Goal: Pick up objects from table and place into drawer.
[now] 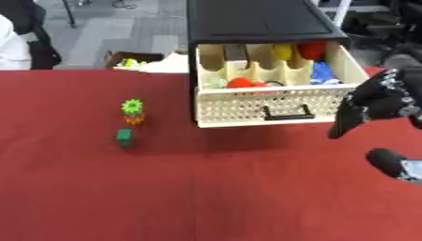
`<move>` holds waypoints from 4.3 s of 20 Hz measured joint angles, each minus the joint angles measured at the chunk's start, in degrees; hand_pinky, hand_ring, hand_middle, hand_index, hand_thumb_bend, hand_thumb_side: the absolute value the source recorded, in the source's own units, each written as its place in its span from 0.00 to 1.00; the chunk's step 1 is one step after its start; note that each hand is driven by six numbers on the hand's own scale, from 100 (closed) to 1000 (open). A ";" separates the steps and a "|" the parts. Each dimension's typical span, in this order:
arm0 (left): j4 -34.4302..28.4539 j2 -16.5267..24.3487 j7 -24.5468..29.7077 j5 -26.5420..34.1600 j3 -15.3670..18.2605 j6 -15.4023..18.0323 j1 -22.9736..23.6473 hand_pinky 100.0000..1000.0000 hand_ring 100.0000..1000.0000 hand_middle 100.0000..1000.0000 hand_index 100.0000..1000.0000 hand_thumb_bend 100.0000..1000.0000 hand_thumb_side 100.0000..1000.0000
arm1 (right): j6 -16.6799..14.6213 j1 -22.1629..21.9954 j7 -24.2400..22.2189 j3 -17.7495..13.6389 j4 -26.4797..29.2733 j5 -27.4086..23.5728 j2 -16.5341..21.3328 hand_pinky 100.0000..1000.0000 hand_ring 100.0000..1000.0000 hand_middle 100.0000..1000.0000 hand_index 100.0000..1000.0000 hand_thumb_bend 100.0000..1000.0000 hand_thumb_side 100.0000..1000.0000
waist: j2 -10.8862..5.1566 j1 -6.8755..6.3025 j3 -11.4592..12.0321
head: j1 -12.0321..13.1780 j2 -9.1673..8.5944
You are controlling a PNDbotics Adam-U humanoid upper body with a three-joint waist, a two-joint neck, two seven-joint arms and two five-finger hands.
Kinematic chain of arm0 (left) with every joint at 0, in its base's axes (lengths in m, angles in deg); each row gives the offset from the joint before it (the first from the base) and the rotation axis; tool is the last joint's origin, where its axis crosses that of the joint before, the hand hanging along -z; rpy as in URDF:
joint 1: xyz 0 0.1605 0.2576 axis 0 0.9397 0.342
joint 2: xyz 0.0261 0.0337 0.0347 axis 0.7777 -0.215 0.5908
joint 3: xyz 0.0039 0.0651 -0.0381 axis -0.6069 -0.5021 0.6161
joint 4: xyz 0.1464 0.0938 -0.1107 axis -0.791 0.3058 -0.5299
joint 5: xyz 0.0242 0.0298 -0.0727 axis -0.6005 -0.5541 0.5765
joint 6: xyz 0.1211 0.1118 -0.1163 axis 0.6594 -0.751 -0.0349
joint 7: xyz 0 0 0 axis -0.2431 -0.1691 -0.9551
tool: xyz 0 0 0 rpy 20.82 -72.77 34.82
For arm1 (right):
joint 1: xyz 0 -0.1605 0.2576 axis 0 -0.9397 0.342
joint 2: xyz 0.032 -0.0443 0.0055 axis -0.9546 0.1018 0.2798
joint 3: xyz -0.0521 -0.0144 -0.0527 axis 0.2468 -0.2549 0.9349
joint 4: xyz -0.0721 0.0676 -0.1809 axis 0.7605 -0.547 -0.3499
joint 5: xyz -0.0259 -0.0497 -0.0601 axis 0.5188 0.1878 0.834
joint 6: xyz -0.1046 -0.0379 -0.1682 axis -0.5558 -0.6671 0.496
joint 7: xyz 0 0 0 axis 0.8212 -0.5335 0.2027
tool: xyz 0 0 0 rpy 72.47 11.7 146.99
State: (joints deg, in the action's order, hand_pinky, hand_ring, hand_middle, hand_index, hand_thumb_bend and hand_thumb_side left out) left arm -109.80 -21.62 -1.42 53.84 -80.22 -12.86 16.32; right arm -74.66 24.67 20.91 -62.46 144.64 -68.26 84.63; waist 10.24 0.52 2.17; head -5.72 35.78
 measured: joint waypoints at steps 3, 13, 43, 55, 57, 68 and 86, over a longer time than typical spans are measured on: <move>0.00 -0.35 0.09 0.09 -0.02 -0.37 0.20 0.55 0.56 0.55 0.78 0.00 0.98 | 2.56 0.89 -2.65 1.89 0.01 -0.63 0.72 0.36 0.55 0.58 0.75 0.00 1.00 | 0.00 0.06 0.36 | -0.28 -0.02; 0.00 -1.33 1.03 0.01 -0.12 -1.51 0.43 0.55 0.56 0.55 0.78 0.00 0.99 | 11.68 3.79 -11.77 7.32 0.02 -3.61 1.17 0.43 0.65 0.65 0.76 0.00 1.00 | 0.77 0.62 1.80 | -1.44 -0.12; 0.00 -3.13 2.83 -0.51 -0.81 -3.17 0.41 0.55 0.57 0.56 0.78 0.00 1.00 | 31.20 12.55 -27.53 12.91 -1.28 -3.73 -2.47 0.47 0.67 0.74 0.86 0.00 1.00 | 2.99 0.78 4.14 | -3.43 -0.70; 0.00 -3.58 3.53 -0.51 -0.81 -3.13 0.43 0.56 0.57 0.56 0.78 0.00 1.00 | 31.34 14.47 -26.41 12.83 -6.44 -4.47 -3.98 0.50 0.69 0.75 0.86 0.00 1.00 | 3.58 0.89 4.15 | -4.20 -1.64; 0.00 -3.58 3.62 -0.51 -0.81 -3.06 0.43 0.56 0.57 0.56 0.78 0.00 1.00 | 31.04 14.90 -26.42 12.78 -7.41 -4.48 -4.12 0.50 0.69 0.75 0.86 0.00 1.00 | 3.65 0.89 4.18 | -4.25 -1.83; 0.00 -4.06 4.19 -0.82 -0.80 -3.13 0.49 0.56 0.58 0.56 0.78 0.00 1.00 | 29.83 16.92 -26.85 12.45 -10.94 -4.53 -5.46 0.50 0.69 0.75 0.85 0.00 1.00 | 4.45 1.04 4.74 | -4.47 -2.94; 0.00 -4.55 5.31 -0.93 -0.80 -3.68 0.42 0.57 0.58 0.57 0.78 0.00 1.00 | 31.18 21.11 -29.50 14.34 -10.63 -5.54 -6.55 0.42 0.62 0.71 0.90 0.00 1.00 | 5.09 2.02 5.41 | -4.78 -3.16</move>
State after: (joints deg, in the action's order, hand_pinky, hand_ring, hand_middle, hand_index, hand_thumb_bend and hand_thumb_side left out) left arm -109.80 -26.16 3.89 52.91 -81.02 -16.54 16.74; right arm -43.48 45.78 -8.59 -48.11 134.00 -73.80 78.08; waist 15.33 2.54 7.58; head -10.49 32.63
